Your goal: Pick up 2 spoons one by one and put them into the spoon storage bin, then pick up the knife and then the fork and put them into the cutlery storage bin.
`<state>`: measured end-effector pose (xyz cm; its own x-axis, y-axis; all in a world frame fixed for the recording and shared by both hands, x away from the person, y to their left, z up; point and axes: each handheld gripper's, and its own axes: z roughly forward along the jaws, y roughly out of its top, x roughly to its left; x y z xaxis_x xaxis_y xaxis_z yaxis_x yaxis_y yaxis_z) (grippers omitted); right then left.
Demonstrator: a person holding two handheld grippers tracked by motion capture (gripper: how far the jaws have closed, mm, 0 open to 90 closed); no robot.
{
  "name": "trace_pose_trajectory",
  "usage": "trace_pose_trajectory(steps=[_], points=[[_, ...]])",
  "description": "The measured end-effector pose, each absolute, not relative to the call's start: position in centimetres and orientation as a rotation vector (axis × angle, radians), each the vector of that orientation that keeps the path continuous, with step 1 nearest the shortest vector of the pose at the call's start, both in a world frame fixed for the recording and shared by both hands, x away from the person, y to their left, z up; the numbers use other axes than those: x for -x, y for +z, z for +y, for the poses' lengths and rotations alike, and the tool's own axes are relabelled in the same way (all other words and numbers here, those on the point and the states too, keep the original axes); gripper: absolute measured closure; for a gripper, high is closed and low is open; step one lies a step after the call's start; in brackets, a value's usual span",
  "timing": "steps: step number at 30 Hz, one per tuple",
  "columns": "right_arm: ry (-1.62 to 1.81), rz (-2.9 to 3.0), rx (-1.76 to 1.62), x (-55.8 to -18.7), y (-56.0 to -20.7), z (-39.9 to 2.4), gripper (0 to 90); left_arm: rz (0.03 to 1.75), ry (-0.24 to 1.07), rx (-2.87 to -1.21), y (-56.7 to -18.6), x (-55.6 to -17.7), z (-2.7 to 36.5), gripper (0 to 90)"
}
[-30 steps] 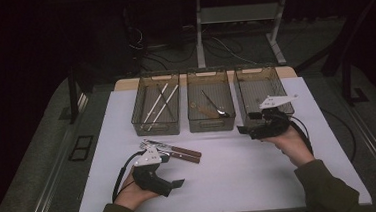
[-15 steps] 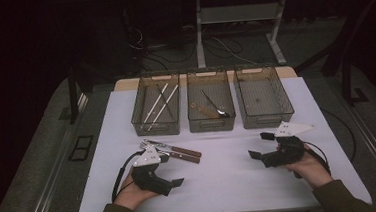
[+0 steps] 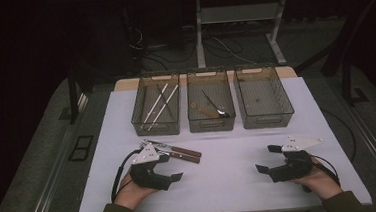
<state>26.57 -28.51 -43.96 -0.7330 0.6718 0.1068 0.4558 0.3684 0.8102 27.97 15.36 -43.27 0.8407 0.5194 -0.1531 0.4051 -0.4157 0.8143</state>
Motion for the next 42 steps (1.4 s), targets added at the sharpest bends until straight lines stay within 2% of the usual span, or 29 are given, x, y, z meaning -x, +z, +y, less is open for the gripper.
trace_pose_trajectory(steps=[4, 9, 15, 25, 42], points=[[1.296, 2.388, -1.008, -26.6, -44.0, -28.4, 14.5, 0.694, 0.194, -2.070, -42.8, -28.5, 15.3, 33.1], [1.287, 2.402, -1.002, -26.7, -44.1, -28.2, 14.5, 0.749, 0.260, -2.084, -42.4, -30.3, 15.3, 59.2], [1.286, 2.405, -1.005, -26.9, -44.3, -28.0, 14.5, 0.794, 0.280, -2.110, -42.6, -33.0, 14.9, 87.4], [1.286, 2.407, -1.005, -26.8, -44.3, -28.1, 14.5, 0.892, 0.312, -2.184, -43.7, -36.8, 14.1, 89.0], [1.284, 2.403, -1.000, -26.8, -44.2, -28.2, 14.5, 0.870, 0.245, -2.266, -44.4, -36.7, 13.5, 89.2]])
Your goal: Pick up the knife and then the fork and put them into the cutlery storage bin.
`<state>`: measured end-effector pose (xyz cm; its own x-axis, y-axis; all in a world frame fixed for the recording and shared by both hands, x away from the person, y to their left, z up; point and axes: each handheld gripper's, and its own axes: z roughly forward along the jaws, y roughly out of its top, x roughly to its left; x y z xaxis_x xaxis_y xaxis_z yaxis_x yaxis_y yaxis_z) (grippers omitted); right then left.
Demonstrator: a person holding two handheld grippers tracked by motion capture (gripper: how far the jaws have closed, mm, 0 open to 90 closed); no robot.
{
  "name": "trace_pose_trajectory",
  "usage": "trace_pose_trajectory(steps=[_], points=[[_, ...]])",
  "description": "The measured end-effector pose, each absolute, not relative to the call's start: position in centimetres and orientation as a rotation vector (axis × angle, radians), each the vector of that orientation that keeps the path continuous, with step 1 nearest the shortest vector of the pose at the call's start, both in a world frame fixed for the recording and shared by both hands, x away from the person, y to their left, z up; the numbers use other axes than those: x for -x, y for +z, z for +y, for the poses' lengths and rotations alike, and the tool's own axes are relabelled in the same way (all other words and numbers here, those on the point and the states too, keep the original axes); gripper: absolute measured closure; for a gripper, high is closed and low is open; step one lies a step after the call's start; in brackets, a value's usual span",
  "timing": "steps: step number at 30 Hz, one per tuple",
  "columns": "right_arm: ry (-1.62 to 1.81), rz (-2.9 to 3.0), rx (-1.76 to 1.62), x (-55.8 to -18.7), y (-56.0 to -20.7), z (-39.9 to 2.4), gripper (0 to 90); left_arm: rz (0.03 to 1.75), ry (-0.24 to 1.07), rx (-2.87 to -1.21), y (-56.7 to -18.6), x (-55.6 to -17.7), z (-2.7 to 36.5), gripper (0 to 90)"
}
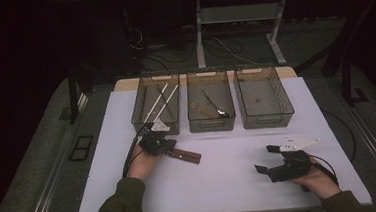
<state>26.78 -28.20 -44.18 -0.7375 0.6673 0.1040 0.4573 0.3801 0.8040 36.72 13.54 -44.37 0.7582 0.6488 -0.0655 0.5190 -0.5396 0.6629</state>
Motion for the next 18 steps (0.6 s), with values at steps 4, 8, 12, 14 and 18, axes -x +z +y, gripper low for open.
trace_pose_trajectory(steps=[4, 8, 12, 14, 18], points=[[1.285, 2.400, -0.998, -26.8, -44.2, -28.3, 14.5, 0.868, 0.230, -2.287, -44.2, -36.3, 13.8, 89.2], [1.286, 2.398, -1.001, -26.8, -44.1, -28.3, 14.5, 0.865, 0.215, -2.308, -44.0, -35.8, 14.0, 89.1], [1.284, 2.400, -1.000, -26.8, -44.1, -28.3, 14.5, 0.873, 0.199, -2.317, -43.9, -35.3, 14.6, 89.1], [1.282, 2.400, -0.999, -26.8, -44.2, -28.3, 14.5, 0.888, 0.188, -2.312, -43.9, -34.9, 15.0, 89.1], [1.284, 2.402, -1.001, -26.8, -44.2, -28.3, 14.5, 0.890, 0.169, -2.313, -43.8, -34.4, 15.7, 89.1]])
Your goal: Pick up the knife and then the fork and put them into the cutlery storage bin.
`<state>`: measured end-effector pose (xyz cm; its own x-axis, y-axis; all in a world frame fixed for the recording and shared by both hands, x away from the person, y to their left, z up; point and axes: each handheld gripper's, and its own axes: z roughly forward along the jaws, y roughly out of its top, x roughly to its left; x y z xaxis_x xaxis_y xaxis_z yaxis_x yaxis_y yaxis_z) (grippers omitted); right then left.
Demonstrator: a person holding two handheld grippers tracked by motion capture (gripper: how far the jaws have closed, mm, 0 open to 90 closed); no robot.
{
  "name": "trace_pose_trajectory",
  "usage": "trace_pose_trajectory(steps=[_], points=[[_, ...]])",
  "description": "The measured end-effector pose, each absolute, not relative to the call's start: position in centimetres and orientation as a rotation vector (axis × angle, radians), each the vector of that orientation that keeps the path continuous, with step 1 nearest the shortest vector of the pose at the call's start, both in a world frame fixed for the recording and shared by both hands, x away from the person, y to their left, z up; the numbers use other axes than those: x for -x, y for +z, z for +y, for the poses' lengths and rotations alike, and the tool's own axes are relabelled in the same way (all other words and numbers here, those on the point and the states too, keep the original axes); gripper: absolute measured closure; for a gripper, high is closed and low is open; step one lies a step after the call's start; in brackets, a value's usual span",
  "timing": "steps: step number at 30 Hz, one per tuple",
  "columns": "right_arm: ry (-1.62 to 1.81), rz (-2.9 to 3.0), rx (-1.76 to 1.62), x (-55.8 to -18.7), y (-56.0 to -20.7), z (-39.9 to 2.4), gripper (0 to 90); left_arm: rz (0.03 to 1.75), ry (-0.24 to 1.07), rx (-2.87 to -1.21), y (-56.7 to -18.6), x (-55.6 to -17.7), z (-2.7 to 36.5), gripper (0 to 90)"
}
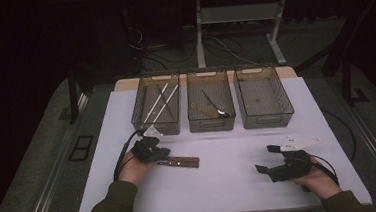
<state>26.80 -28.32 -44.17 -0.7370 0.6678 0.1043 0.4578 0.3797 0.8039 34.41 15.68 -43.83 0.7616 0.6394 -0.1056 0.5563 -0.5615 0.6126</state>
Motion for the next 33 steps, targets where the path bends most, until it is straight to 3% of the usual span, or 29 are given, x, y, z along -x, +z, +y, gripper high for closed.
trace_pose_trajectory(steps=[16, 20, 24, 33], points=[[1.277, 2.409, -0.999, -26.8, -44.2, -28.2, 14.5, 0.852, 0.146, -2.342, -43.6, -31.2, 17.0, 88.9], [1.276, 2.412, -0.994, -26.8, -44.2, -28.2, 14.5, 0.846, 0.197, -2.286, -42.8, -30.7, 17.2, 83.5], [1.278, 2.411, -0.994, -26.7, -44.2, -28.2, 14.5, 0.787, 0.167, -2.219, -42.1, -29.7, 16.7, 80.2], [1.282, 2.409, -0.990, -26.7, -44.1, -28.1, 14.5, 0.703, 0.155, -2.296, -43.2, -28.9, 15.1, 72.8]])
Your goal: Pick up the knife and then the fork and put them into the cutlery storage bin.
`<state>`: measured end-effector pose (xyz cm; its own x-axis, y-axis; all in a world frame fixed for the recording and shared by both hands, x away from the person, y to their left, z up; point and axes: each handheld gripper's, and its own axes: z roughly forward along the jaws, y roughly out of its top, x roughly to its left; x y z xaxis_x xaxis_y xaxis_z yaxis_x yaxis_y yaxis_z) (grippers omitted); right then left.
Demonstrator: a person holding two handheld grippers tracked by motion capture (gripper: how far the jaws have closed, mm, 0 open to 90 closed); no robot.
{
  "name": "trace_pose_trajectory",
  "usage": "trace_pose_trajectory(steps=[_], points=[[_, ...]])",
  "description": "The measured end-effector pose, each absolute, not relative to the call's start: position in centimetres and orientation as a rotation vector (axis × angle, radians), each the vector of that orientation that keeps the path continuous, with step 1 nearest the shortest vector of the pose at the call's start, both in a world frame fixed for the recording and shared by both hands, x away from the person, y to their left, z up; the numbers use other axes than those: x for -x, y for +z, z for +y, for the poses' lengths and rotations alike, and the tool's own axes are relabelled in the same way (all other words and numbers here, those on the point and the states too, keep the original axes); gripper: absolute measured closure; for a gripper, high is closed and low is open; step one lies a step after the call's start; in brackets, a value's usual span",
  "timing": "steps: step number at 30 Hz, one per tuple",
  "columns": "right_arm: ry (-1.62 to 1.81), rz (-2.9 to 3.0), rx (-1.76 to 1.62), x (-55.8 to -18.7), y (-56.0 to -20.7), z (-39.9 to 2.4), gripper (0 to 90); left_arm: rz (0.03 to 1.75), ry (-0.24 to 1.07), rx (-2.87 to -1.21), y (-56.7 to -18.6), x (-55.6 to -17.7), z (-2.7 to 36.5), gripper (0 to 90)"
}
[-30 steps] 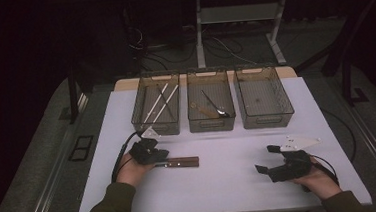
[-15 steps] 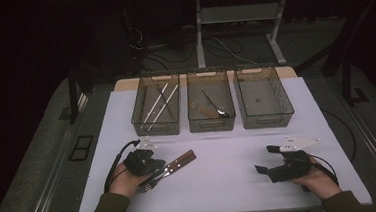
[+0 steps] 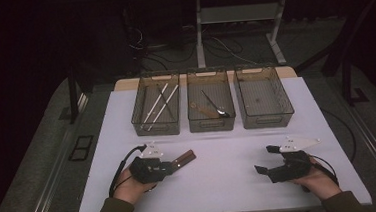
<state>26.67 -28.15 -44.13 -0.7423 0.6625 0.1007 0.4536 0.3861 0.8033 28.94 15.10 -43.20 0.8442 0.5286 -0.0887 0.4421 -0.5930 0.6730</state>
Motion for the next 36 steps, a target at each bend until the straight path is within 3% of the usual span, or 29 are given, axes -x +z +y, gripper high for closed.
trace_pose_trajectory(steps=[21, 25, 36], points=[[1.285, 2.417, -0.985, -26.7, -44.1, -28.1, 14.5, 0.638, 0.220, -2.393, -43.9, -28.6, 13.9, 71.8], [1.292, 2.423, -0.983, -26.7, -44.1, -28.0, 14.5, 0.636, 0.213, -2.393, -44.0, -28.6, 13.8, 76.0], [1.321, 2.428, -0.961, -26.7, -44.0, -27.9, 14.5, 0.670, 0.163, -2.395, -43.8, -29.1, 13.9, 76.8]])
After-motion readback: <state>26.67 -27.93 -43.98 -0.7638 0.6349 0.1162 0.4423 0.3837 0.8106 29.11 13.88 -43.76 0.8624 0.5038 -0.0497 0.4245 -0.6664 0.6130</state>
